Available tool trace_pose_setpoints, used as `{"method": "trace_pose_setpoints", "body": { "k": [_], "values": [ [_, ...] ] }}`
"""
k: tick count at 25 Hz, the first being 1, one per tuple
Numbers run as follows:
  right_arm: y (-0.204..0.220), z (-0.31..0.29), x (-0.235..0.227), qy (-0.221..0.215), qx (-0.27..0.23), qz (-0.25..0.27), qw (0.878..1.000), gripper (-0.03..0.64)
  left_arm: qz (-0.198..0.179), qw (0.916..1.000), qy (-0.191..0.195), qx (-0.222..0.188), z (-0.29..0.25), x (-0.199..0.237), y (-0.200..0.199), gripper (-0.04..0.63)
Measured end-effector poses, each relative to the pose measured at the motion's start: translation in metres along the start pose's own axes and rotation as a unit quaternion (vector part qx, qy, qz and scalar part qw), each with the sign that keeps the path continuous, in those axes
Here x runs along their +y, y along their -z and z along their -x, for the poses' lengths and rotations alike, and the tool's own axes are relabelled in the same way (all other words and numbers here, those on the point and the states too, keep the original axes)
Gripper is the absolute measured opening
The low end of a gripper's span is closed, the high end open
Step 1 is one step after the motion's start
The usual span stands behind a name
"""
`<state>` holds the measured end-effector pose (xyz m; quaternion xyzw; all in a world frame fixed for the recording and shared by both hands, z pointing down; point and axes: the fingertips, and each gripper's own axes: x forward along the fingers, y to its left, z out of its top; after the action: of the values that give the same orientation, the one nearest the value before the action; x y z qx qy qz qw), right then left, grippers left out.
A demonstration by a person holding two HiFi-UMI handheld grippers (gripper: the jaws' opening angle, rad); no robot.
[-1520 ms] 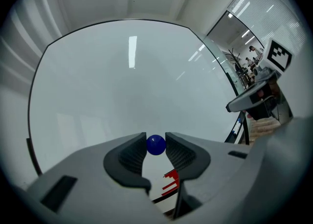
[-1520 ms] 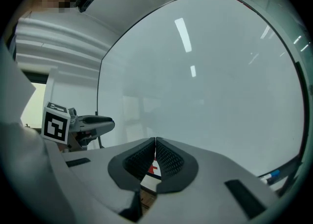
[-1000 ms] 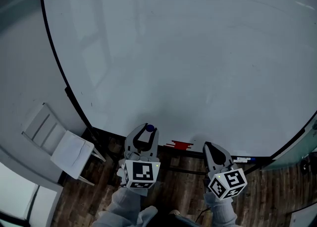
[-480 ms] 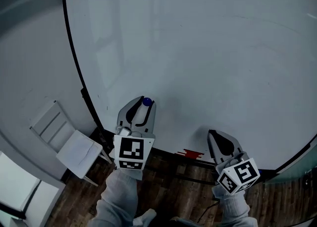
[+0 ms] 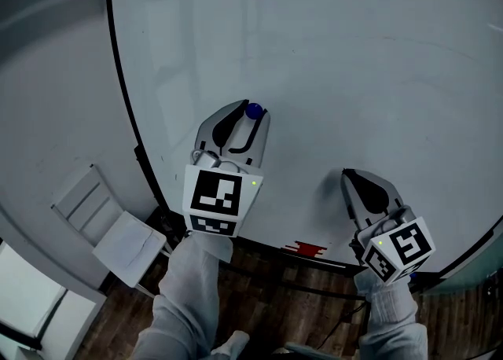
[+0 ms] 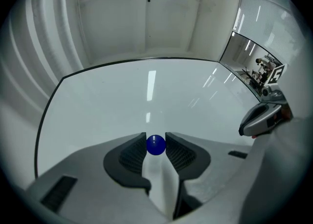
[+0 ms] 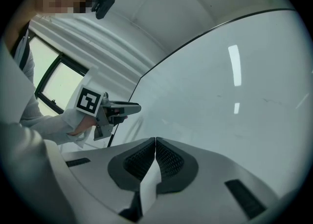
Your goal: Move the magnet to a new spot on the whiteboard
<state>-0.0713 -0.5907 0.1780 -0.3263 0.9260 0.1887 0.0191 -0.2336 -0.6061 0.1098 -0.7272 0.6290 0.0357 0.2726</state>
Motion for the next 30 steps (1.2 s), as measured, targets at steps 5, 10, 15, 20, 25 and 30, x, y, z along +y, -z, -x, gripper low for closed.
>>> {"method": "trace_pose_setpoints", "body": {
  "k": [5,10,15,20,25,30],
  "values": [
    [-0.016,-0.007,-0.008,0.002,-0.007,0.019,1.0,0.028,-0.012,0.9999,0.005,-0.011,-0.022,-0.002,-0.019,0.124],
    [-0.016,-0.008,-0.014,0.006,-0.009,0.022,1.0,0.028,-0.022,0.9996,-0.001,-0.014,-0.032,-0.004,-0.024,0.124],
    [-0.011,-0.012,-0.016,0.006,-0.008,0.025,1.0,0.028,-0.016,0.9998,0.0,-0.014,-0.038,-0.004,-0.02,0.126],
    [-0.009,-0.013,-0.018,0.008,-0.007,0.028,1.0,0.028,-0.014,0.9998,0.0,-0.013,-0.039,-0.005,-0.019,0.126],
    [-0.01,-0.011,-0.018,0.009,-0.006,0.028,1.0,0.028,-0.017,0.9996,-0.011,-0.021,-0.035,-0.003,-0.021,0.137],
    [-0.009,-0.007,-0.019,0.016,-0.007,0.023,1.0,0.028,-0.005,0.9996,-0.009,-0.026,-0.025,-0.002,-0.02,0.153]
  ]
}}
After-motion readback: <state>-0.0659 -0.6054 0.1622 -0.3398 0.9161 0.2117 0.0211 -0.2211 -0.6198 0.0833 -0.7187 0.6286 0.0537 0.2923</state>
